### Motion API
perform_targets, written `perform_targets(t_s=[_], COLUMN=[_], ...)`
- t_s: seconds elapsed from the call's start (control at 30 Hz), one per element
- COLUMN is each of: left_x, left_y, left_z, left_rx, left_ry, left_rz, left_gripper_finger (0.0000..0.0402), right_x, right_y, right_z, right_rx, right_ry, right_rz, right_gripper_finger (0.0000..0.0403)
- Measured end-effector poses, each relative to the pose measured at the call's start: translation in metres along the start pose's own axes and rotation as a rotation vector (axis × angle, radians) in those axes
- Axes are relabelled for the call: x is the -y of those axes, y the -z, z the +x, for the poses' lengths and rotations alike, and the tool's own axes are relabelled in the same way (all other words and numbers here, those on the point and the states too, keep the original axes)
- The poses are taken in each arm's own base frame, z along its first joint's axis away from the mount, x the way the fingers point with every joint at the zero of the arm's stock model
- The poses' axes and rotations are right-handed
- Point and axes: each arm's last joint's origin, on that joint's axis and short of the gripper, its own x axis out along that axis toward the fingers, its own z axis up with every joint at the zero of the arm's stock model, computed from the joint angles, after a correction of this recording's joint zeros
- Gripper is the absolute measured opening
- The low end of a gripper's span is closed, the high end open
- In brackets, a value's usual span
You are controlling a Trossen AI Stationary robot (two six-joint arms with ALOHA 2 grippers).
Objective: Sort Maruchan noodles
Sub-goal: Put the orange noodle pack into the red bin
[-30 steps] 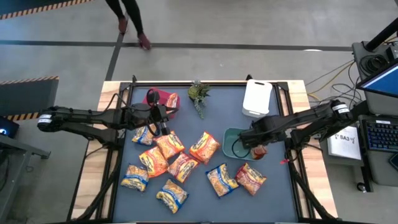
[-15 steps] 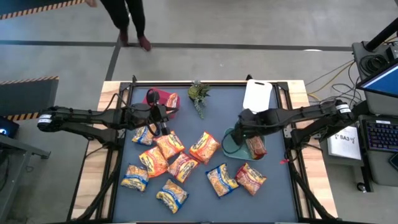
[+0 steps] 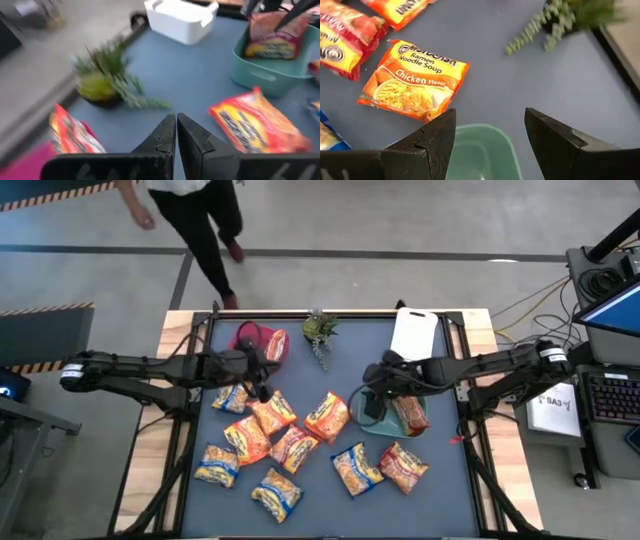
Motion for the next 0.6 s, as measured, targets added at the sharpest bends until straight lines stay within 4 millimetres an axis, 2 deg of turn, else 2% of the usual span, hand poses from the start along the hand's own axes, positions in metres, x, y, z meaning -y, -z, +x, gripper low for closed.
perform_targets(t_s=[0.17,0.3,0.6], left_x=[0.006,0.013,0.023], left_y=[0.001,0.002,0.005], left_z=[-0.001,-0.003,-0.007], left_rx=[-0.048,-0.076,-0.122], left_ry=[0.19,0.255,0.293], left_rz=[-0.138,-0.218,-0.396], left_gripper_finger=[0.0,0.0,0.0], right_x=[0.003,0.011,0.037], right_y=[0.01,0.015,0.031], right_z=[0.003,-0.003,-0.04], right_rx=[0.11,0.267,0.576], right_ry=[-0.015,-0.018,0.016], right_rz=[-0.12,-0.163,-0.166], right_gripper_finger=[0.0224,0.0224,0.0224])
